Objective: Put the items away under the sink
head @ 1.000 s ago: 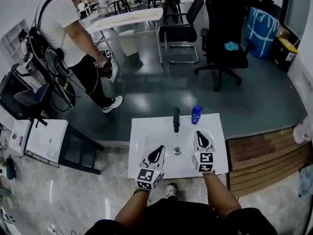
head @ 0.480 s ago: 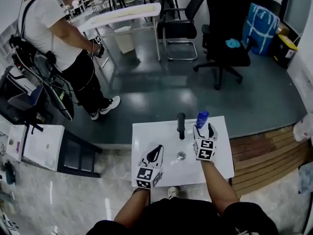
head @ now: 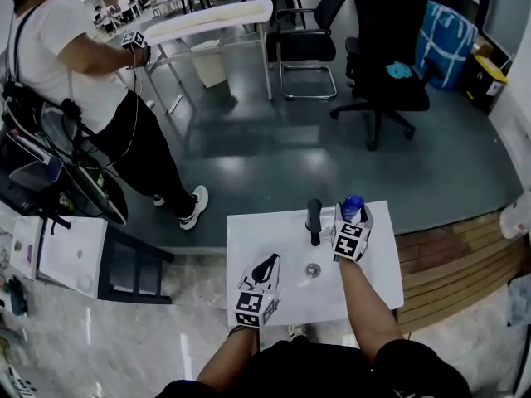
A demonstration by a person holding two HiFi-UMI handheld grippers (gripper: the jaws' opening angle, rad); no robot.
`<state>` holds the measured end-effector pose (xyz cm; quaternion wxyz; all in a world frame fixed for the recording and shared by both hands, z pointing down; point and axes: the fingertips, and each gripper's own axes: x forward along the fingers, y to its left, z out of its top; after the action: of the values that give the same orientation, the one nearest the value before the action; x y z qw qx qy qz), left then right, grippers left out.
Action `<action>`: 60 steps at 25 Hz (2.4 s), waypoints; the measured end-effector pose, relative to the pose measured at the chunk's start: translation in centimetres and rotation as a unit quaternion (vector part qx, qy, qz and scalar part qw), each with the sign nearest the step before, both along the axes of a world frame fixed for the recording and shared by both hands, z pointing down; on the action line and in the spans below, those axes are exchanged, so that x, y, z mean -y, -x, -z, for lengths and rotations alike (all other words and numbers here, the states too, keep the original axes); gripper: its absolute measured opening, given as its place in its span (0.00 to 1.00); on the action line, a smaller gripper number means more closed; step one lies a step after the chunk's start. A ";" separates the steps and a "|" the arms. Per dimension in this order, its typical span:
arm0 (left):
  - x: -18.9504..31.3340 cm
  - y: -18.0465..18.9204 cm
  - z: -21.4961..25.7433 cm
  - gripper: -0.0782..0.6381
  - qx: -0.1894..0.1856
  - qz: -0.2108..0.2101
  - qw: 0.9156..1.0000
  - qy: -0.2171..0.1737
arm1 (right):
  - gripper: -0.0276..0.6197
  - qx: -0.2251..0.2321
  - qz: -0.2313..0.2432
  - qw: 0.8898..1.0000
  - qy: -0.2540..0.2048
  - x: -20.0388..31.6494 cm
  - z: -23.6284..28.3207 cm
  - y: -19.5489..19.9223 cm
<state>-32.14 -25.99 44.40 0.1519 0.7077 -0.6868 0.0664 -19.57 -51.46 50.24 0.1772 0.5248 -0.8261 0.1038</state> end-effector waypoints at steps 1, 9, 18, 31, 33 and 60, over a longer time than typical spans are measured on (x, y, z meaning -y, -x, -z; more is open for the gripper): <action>0.0 0.0 0.0 0.14 -0.001 0.000 1.000 0.000 | 0.49 -0.008 -0.003 1.000 -0.004 0.1 0.0 -0.2; 0.3 -0.1 0.1 0.14 0.001 -0.003 1.000 -0.002 | 0.46 -0.008 0.027 0.999 -0.021 -0.1 0.1 -0.4; -1.5 -3.2 1.1 0.14 0.016 -0.002 1.000 -0.009 | 0.46 0.015 0.079 0.995 -0.064 -4.1 4.6 -3.3; -8.5 -15.7 3.5 0.14 0.033 0.001 0.999 -0.038 | 0.46 0.042 0.196 0.973 -0.112 -17.2 13.4 -13.0; -9.9 -18.3 3.9 0.14 0.032 0.004 0.999 -0.041 | 0.46 0.043 0.214 0.969 -0.115 -19.5 13.6 -14.9; -22.9 -21.7 0.9 0.14 0.037 0.069 0.997 -0.026 | 0.46 0.048 0.267 0.956 -0.112 -35.9 11.3 -19.6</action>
<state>-10.43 -3.08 43.46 0.1121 0.6594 -0.7407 0.0636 0.00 -15.54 38.98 0.0985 0.2962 -0.9499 -0.0150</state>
